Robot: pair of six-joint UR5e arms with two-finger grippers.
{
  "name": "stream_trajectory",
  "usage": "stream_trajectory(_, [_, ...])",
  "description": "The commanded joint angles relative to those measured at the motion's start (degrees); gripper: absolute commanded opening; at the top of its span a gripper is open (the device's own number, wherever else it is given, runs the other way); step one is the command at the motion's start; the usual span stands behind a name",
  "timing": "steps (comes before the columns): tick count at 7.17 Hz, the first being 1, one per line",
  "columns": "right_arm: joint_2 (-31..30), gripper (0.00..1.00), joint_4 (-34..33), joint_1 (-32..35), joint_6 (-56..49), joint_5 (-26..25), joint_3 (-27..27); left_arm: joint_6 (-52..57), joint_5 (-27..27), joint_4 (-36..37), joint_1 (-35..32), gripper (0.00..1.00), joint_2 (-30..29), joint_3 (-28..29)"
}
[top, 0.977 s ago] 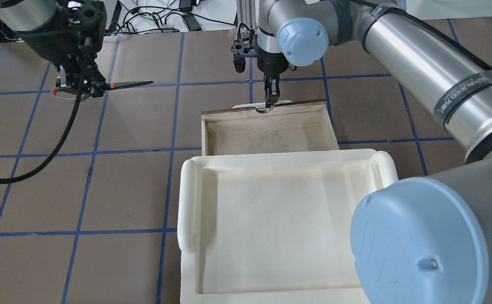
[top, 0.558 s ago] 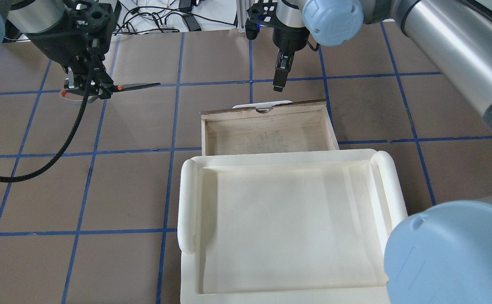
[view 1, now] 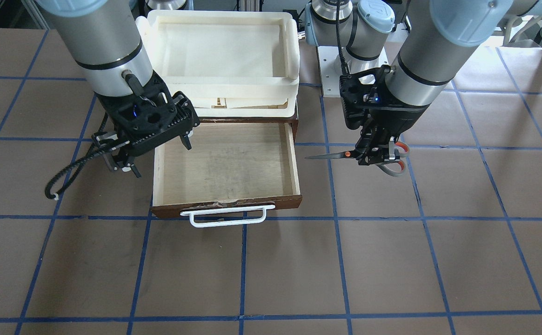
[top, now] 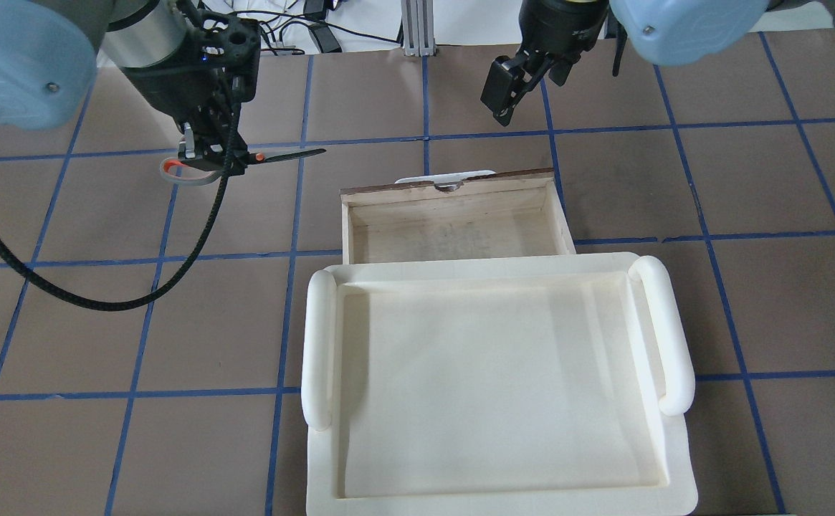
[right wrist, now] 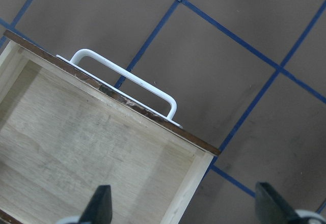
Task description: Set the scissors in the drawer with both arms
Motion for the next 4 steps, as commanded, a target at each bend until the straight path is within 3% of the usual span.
stream_trajectory(1, [-5.99, 1.00, 7.53, -0.17, 15.08, -1.82, 1.25, -7.28, 0.10, 3.68, -4.72, 0.00, -2.19, -0.25])
stream_trajectory(4, [-6.72, 1.00, 7.41, -0.79, 22.85, -0.33, 0.99, -17.02, 0.02, 10.36, -10.08, 0.00, -5.70, -0.25])
